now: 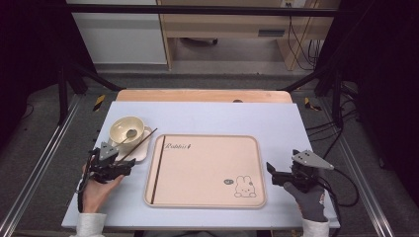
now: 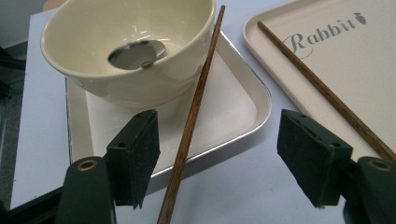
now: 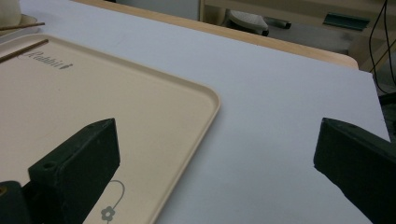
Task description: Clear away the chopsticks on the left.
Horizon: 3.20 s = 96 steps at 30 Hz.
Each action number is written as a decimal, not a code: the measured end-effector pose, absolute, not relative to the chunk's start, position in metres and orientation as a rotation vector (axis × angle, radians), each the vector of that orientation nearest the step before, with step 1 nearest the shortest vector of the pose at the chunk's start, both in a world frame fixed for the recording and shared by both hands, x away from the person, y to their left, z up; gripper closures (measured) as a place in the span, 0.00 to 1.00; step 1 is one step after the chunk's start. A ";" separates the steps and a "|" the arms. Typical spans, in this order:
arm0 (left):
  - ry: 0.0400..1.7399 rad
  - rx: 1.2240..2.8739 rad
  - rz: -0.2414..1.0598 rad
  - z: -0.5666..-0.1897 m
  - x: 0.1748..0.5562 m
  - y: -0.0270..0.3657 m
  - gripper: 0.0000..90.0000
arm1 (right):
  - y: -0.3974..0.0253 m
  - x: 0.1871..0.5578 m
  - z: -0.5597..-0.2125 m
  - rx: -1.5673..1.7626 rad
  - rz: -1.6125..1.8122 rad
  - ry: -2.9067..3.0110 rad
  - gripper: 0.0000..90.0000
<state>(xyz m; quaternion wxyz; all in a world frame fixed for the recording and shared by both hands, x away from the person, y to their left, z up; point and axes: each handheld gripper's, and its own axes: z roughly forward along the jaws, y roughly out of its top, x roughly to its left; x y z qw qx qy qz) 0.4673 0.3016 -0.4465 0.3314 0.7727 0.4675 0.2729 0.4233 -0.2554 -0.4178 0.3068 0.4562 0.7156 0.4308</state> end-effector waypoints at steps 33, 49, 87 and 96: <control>1.263 1.994 0.651 -0.469 0.496 0.316 0.83 | -0.254 0.424 -0.420 1.202 1.111 1.903 0.01; 1.215 2.040 0.619 -0.466 0.492 0.310 0.94 | -0.253 0.424 -0.420 1.201 1.109 1.903 0.01; 1.167 1.967 0.673 -0.434 0.457 0.273 0.94 | -0.258 0.421 -0.417 1.192 1.116 1.886 0.01; 1.105 1.952 0.700 -0.422 0.446 0.253 0.94 | -0.257 0.421 -0.417 1.199 1.113 1.890 0.01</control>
